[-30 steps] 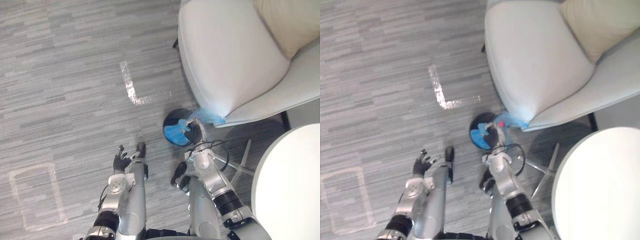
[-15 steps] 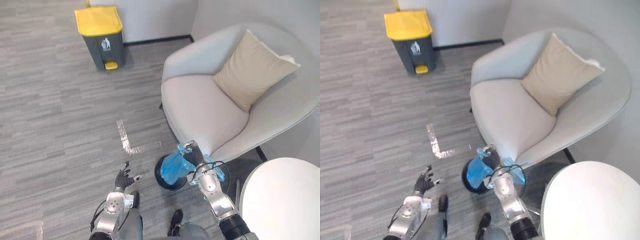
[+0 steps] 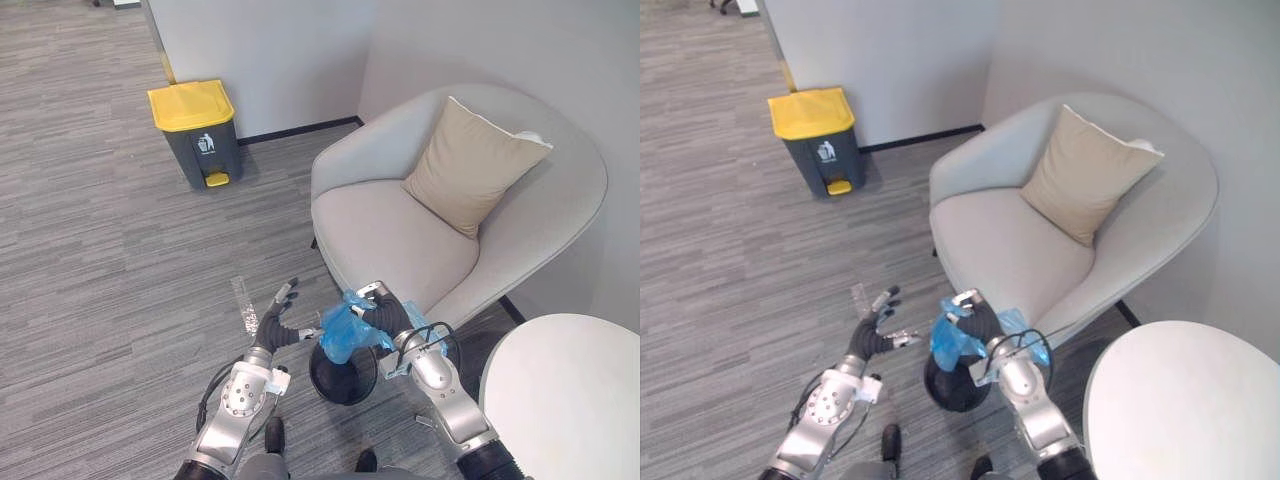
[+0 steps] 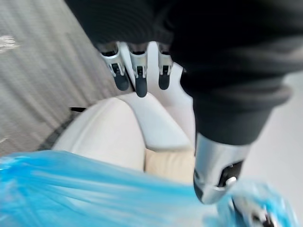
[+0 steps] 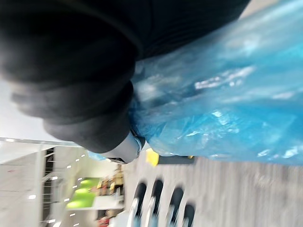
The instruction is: Gather rubbish on tea table into small bin, then transfer packed bag to large trash can.
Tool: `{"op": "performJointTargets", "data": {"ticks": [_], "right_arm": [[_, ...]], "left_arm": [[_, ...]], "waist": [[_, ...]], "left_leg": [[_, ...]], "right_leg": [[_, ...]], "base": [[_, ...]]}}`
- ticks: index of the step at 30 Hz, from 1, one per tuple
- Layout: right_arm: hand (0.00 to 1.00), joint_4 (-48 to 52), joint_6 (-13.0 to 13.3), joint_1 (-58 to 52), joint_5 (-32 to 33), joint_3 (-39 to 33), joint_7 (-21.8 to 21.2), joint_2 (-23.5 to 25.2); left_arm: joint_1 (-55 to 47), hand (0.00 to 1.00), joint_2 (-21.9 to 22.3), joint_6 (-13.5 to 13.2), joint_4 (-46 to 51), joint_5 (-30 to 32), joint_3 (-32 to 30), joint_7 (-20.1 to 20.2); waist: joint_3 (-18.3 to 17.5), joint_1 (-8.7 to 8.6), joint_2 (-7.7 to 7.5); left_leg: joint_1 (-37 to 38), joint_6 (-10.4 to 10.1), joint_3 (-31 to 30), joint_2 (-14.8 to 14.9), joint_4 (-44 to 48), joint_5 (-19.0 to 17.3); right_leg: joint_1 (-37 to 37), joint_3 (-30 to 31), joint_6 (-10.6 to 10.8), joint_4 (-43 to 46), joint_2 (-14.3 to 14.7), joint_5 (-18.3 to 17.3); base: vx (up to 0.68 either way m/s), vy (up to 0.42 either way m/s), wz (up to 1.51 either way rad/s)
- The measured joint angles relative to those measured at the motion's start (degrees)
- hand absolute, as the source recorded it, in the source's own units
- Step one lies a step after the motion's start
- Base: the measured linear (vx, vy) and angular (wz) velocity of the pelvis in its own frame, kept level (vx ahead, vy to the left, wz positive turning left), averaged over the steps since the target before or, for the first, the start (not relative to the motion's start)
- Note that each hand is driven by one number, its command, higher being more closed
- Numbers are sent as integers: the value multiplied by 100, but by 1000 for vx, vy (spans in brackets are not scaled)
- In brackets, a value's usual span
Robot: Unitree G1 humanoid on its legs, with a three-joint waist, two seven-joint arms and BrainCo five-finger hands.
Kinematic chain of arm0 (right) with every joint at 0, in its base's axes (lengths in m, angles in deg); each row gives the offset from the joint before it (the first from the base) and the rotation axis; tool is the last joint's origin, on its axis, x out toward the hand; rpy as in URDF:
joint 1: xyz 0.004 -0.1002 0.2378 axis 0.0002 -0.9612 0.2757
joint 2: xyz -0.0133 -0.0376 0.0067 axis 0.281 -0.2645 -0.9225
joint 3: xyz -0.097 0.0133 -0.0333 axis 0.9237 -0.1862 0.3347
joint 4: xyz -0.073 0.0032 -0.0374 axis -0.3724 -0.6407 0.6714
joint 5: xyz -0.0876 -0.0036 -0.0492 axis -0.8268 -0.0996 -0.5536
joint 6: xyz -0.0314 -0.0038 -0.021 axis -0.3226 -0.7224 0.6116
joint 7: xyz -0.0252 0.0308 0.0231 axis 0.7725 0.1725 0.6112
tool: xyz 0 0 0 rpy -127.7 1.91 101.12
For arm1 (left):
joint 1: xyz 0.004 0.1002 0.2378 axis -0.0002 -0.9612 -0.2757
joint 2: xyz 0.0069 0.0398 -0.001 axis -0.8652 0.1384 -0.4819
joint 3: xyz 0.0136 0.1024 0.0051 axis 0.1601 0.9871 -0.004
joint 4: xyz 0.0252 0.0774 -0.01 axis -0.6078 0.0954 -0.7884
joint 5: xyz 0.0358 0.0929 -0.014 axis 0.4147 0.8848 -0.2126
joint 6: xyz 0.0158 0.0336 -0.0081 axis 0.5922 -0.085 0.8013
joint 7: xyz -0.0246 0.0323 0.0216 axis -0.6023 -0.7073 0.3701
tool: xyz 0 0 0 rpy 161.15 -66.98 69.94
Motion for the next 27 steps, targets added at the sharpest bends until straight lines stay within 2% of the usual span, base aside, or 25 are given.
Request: {"op": "performJointTargets", "data": {"ticks": [4,10,18,27], "right_arm": [[100,6,-1,119,641,240,-248,-15],[100,31,-1,446,1227,482,-424,-21],[100,394,-9,688,1585,861,-525,-7],[100,585,-68,1033,1799,1157,-508,158]], "left_arm": [[336,0,-178,-26,8,427,234,16],[572,0,-234,-105,11,780,463,34],[595,0,-219,-106,-17,959,578,57],[639,0,107,-27,-169,816,335,4]], "waist": [[-136,-15,-17],[-206,-87,-5],[-256,-86,-10],[-385,-22,-15]], "left_leg": [[4,-42,64,53,0,35],[14,-87,83,147,-1,103],[7,-145,109,261,-2,149],[12,-128,113,256,-5,214]], "right_leg": [[0,66,-76,-79,81,68],[-5,104,-133,-92,181,115],[-28,153,-198,-188,281,187],[-50,161,-189,-156,309,234]], "base": [[-12,-12,-10],[-35,-15,-4],[-40,-8,-4],[0,0,0]]}}
